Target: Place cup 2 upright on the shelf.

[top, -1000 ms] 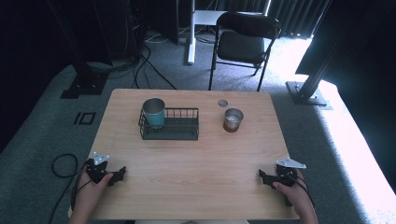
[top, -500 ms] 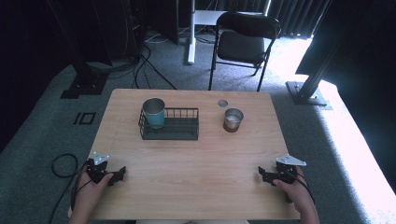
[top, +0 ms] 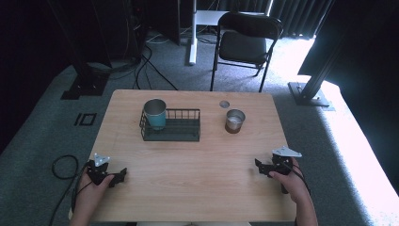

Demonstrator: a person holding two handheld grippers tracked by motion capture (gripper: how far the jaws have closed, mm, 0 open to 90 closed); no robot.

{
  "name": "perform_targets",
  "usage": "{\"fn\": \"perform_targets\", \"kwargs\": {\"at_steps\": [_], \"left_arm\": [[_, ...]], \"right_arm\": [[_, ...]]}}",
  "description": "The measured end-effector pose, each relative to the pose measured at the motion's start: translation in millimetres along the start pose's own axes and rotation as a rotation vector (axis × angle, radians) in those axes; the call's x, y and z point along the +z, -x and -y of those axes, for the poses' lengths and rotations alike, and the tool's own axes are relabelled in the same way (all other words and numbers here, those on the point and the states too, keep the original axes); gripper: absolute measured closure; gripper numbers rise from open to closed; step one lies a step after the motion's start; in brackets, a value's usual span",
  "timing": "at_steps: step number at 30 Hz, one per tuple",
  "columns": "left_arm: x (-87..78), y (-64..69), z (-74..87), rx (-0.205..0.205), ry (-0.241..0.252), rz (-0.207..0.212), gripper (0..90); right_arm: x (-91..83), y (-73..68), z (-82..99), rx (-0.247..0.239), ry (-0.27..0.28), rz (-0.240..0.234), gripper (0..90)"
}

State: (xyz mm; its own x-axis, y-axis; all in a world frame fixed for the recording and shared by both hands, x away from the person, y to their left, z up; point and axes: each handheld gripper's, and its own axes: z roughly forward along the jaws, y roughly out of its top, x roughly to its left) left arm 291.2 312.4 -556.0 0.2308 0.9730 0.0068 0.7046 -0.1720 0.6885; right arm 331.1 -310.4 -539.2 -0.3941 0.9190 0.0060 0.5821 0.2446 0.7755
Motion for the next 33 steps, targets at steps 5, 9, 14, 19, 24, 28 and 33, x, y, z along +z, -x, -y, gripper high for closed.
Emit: {"fn": "perform_targets", "kwargs": {"at_steps": [5,9,14,19,24,28,33], "left_arm": [[0.1,0.1,0.0,-0.001,0.001,0.000,1.8],[0.0,0.1,0.0,-0.001,0.001,0.000,1.8],[0.1,0.2,0.0,-0.001,0.001,0.000,1.8],[0.1,0.1,0.0,-0.001,0.001,0.000,1.7],[0.1,0.1,0.0,-0.001,0.001,0.000,1.8],[0.1,0.2,0.0,-0.001,0.001,0.000,1.8],[0.1,0.1,0.0,-0.001,0.001,0.000,1.8]], "right_arm": [[8.4,-2.7,-5.5,0.006,0.013,-0.004,12.4],[13.4,-3.1,-9.3,0.005,0.030,-0.003,12.4],[22.0,-5.6,-20.5,-0.003,0.072,-0.016,12.4],[28.9,-7.2,-30.3,-0.007,0.080,-0.018,12.4],[38.6,-11.0,-42.6,-0.011,0.098,-0.031,12.4],[44.6,-13.8,-49.5,-0.019,0.109,-0.037,12.4],[53.2,-14.9,-57.3,-0.016,0.117,-0.046,12.4]]}}
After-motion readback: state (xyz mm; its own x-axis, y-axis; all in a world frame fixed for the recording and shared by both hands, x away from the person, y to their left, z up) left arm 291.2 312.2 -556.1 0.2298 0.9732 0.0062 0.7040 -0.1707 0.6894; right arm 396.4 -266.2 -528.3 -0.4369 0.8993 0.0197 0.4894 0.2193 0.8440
